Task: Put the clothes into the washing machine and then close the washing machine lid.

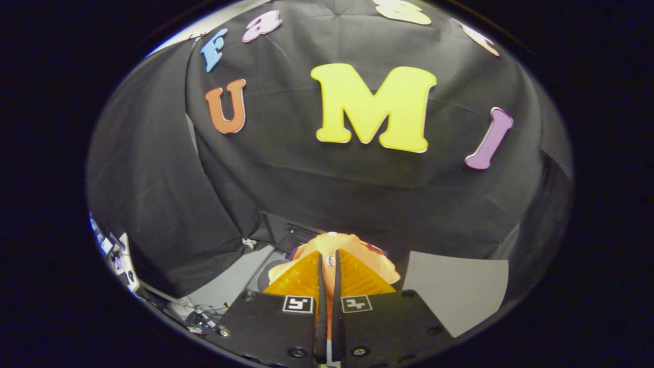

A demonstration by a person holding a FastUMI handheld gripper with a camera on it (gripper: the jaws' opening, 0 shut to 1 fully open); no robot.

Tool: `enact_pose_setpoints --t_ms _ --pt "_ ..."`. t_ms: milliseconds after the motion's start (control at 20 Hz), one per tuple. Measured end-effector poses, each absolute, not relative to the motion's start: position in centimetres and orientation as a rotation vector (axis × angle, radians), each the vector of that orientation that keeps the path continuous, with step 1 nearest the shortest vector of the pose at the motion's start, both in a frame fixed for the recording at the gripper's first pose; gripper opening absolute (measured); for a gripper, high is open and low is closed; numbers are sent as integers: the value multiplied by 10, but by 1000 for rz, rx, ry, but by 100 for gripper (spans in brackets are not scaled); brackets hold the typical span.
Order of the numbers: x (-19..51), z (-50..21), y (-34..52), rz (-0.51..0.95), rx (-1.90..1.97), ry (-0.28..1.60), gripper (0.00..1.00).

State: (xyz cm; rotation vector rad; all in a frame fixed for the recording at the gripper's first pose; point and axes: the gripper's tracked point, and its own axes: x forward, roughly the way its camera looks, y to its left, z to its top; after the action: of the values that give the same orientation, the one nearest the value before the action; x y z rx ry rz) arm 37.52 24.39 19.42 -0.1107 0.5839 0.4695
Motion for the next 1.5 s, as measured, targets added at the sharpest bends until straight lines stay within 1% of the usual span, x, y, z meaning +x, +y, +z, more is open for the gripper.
enact_pose_setpoints --t_ms 350,550,1000,1500 --pt "369 176 293 525 -124 604 7" --pt "367 149 311 537 -110 645 7" --pt "373 56 331 506 -74 760 7" --pt "400 -58 341 438 -70 811 7"
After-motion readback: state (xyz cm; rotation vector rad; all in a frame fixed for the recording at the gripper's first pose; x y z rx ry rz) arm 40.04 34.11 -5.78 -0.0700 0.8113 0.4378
